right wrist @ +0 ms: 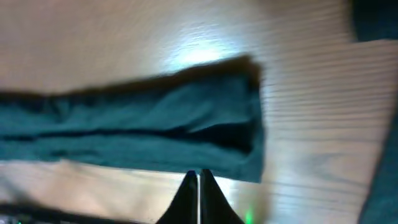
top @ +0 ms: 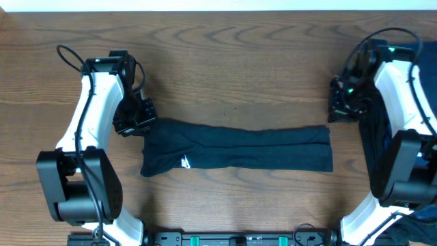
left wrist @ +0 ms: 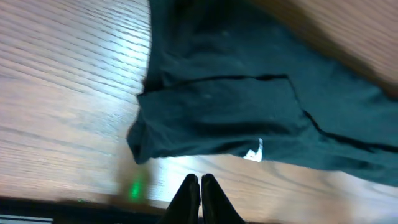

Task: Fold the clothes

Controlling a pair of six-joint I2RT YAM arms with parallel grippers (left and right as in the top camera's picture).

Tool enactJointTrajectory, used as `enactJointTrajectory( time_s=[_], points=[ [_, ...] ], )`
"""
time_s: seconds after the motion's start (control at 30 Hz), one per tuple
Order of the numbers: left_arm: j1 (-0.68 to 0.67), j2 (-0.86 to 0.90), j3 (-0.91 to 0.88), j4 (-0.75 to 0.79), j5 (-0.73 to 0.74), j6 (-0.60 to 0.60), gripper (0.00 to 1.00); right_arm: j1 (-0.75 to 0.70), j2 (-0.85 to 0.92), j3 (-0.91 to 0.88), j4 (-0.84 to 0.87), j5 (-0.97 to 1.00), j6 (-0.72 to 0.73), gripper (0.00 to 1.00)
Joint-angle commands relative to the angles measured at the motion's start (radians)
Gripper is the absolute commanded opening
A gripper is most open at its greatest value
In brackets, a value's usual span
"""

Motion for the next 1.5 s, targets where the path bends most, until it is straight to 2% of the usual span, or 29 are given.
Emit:
enactJointTrajectory(
  time_s=[0.0,0.2,0.57,0.83,1.1,1.33,1.47],
  points=[
    [-0.034,-0.006,-0.031,0.013,0.040,0.002,0.06,0.075,-0.010,-0.062,0.015,-0.046,-0.010,0.01],
    [-0.103,-0.006,-0.181,0.130,0.040,0.002,0.06,0.201,-0.010,-0.263,0.225,0.005,0.015,0.01],
    [-0.113,-0.001,-0.390,0.377,0.020,-0.017,0.06,0.267,-0.010,-0.459,0.517,0.039,0.027,0.01],
    [-0.113,0.005,-0.394,0.500,-0.027,-0.018,0.06,0.267,-0.010,-0.517,0.679,0.044,0.031,0.03],
    [-0.113,0.006,-0.394,0.637,-0.096,-0.018,0.06,0.267,-0.010,-0.517,0.758,0.132,0.106,0.03],
    [-0.113,0.006,-0.394,0.748,-0.099,-0.017,0.06,0.267,-0.010,-0.517,0.827,0.181,0.131,0.05],
    [-0.113,-0.007,-0.356,0.715,-0.087,-0.017,0.06,0.267,-0.011,-0.504,0.858,0.178,0.129,0.06]
  ],
)
